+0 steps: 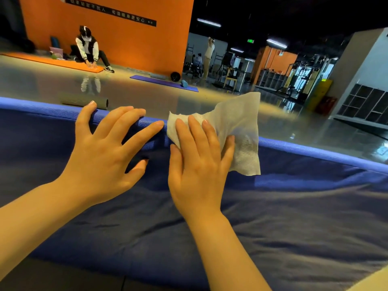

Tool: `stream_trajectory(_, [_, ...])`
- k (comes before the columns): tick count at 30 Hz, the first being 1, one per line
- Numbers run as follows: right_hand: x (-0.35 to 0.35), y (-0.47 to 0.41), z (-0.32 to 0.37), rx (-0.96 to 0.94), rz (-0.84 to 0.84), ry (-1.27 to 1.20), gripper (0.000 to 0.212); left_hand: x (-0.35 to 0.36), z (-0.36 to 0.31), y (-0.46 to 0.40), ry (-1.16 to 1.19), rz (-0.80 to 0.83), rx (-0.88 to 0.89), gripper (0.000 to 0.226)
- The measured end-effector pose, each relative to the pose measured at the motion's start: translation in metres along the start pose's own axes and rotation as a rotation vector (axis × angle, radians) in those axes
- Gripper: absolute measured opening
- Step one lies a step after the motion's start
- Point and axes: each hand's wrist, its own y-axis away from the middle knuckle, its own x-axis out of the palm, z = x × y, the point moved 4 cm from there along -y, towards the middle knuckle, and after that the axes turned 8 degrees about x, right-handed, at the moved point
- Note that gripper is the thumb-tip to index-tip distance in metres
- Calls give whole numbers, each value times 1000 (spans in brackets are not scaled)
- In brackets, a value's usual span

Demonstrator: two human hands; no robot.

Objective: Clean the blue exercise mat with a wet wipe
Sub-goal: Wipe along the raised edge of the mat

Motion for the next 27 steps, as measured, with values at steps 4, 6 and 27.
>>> stream_trajectory(4, [-6, 2, -25, -124, 36, 159, 64, 2, 1, -1, -6, 6, 19, 64])
stream_trajectory(6, [-15, -1, -44, -107, 20, 221, 67, 3, 2, -2, -4, 4, 27, 63])
stream_trajectory(27, [-52, -19, -105, 82, 10, 161, 44, 5, -4, -3, 1, -25, -26, 63])
